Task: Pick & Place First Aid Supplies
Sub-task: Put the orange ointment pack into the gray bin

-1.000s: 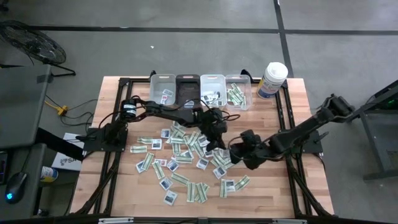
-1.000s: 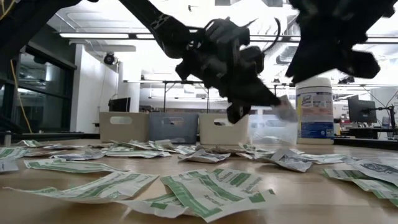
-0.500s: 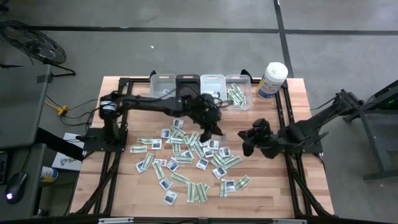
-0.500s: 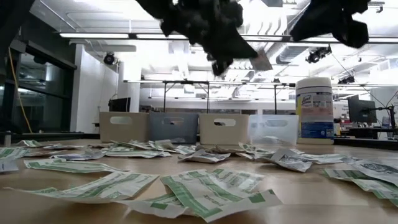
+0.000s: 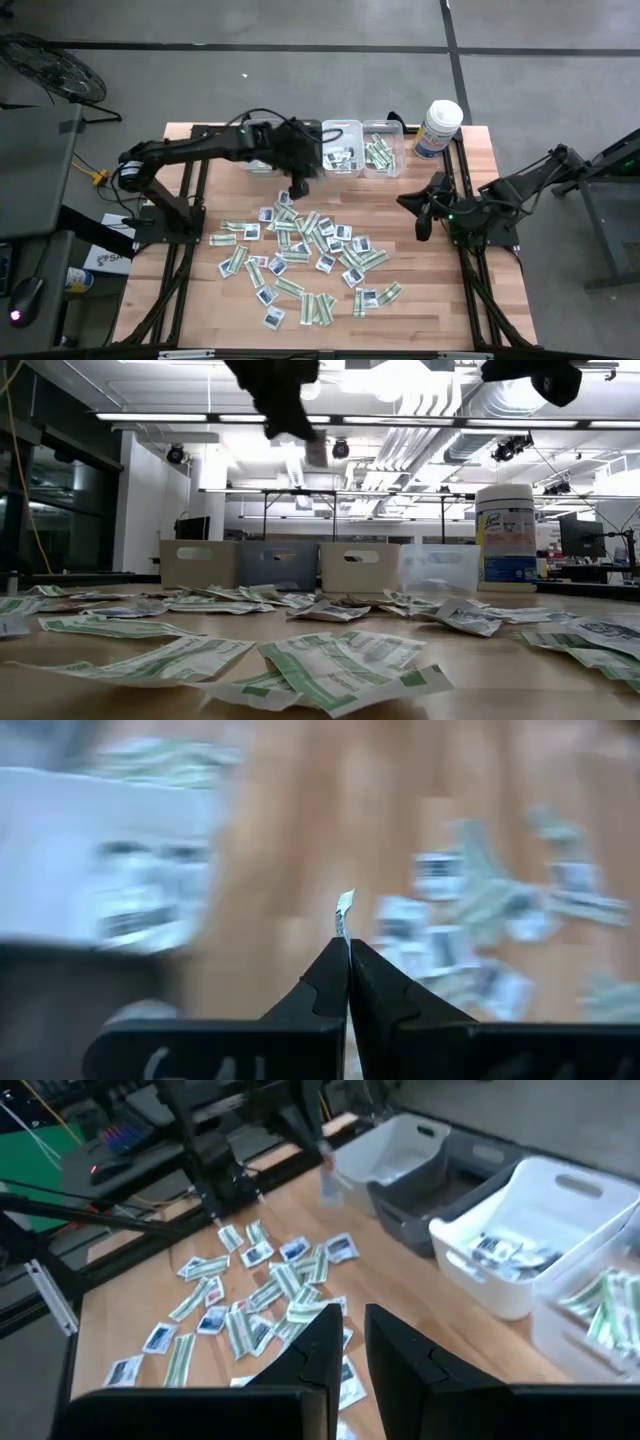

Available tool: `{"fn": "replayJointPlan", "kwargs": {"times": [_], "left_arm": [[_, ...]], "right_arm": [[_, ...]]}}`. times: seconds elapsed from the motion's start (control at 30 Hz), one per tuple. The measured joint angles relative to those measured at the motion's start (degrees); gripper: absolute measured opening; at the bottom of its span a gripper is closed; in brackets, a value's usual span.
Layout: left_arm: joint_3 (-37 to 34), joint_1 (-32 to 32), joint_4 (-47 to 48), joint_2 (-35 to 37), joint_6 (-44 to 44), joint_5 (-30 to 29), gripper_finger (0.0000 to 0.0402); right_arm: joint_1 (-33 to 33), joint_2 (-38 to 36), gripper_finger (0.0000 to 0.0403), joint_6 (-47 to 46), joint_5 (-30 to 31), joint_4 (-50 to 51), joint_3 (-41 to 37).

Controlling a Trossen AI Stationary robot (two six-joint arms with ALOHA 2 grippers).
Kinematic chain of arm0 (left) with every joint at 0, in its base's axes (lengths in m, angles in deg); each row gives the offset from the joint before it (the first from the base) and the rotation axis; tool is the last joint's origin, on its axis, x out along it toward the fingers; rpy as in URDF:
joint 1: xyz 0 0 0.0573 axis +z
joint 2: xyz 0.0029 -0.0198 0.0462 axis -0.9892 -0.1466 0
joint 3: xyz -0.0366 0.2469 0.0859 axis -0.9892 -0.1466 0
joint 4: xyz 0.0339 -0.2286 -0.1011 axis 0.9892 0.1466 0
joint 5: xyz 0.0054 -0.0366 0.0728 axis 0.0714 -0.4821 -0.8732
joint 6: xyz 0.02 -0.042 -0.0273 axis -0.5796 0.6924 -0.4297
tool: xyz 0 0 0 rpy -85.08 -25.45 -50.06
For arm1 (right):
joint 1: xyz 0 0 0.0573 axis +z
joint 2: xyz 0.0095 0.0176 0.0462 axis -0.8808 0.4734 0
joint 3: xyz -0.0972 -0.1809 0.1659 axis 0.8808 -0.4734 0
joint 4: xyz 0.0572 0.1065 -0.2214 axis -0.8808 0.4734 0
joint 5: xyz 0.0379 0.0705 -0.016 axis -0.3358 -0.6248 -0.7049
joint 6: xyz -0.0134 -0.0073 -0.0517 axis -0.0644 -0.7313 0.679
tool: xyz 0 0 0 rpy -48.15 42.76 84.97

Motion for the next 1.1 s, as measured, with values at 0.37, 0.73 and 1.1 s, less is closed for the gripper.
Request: {"fn": "replayJointPlan", "kwargs": {"times": [0.37,0.73,1.1], "left_arm": [[-2.5,11.96,14.82,3.39,-7.7,-20.09,0.0],[-15.12,33.97,1.28,3.17,-16.24,4.46,0.0],[-17.19,44.43,1.8,-2.55,-25.91,18.12,0.0]], "right_arm": [[0.0,-0.54,0.0037,0.45,8.46,-1.26,0.0],[-1.03,0.87,0.0025,3.25,12.74,-4.74,0.0],[-4.14,1.21,0.0024,3.63,12.42,-5.26,0.0]]}}
